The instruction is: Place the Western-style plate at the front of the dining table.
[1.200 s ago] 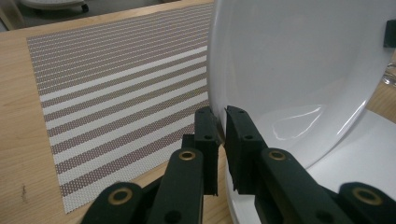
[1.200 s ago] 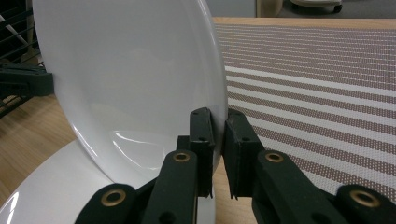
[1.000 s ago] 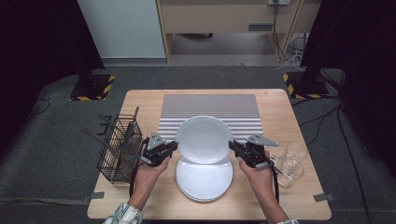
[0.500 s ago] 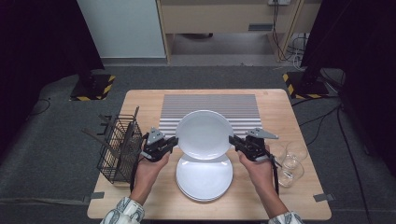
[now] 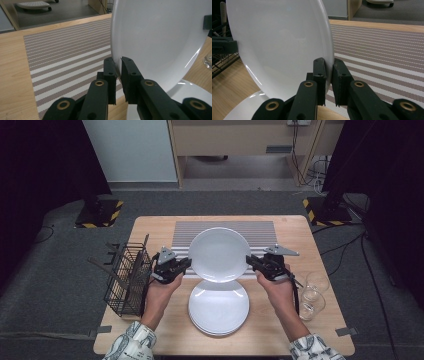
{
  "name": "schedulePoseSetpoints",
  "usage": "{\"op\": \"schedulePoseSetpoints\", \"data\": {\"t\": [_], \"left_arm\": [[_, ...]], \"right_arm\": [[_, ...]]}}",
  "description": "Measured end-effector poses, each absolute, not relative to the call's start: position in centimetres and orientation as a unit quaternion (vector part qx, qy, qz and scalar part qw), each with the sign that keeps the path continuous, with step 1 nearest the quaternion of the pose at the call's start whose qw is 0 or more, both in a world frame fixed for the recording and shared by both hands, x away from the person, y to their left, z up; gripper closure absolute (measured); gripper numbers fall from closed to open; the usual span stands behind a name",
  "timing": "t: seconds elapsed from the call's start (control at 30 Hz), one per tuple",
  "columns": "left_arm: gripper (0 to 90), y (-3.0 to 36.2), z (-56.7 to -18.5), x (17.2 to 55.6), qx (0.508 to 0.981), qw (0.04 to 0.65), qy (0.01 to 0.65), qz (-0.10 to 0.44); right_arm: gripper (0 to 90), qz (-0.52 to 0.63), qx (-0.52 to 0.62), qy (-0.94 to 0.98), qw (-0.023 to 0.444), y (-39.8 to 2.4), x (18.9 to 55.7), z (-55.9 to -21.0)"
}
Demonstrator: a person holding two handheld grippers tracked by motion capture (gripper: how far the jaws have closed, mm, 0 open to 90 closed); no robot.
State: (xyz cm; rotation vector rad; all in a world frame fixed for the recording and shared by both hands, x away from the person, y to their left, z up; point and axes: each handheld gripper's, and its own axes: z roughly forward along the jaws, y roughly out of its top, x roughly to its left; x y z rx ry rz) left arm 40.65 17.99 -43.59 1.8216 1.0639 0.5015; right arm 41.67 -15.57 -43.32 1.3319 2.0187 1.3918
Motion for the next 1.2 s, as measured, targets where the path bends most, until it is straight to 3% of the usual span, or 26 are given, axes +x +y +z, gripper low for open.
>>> {"op": "schedulePoseSetpoints", "data": {"t": [0.6, 1.2], "left_arm": [[82.4, 17.3, -41.6, 43.1, 0.74, 0.474, 0.431, 0.203], [82.1, 17.3, -41.3, 43.1, 0.739, 0.47, 0.428, 0.224]], "right_arm": [[81.5, 0.485, 0.476, 0.712, 0.177, -16.2, 44.1, -41.6], [81.4, 0.472, 0.47, 0.72, 0.195, -15.7, 44.0, -41.0]]}}
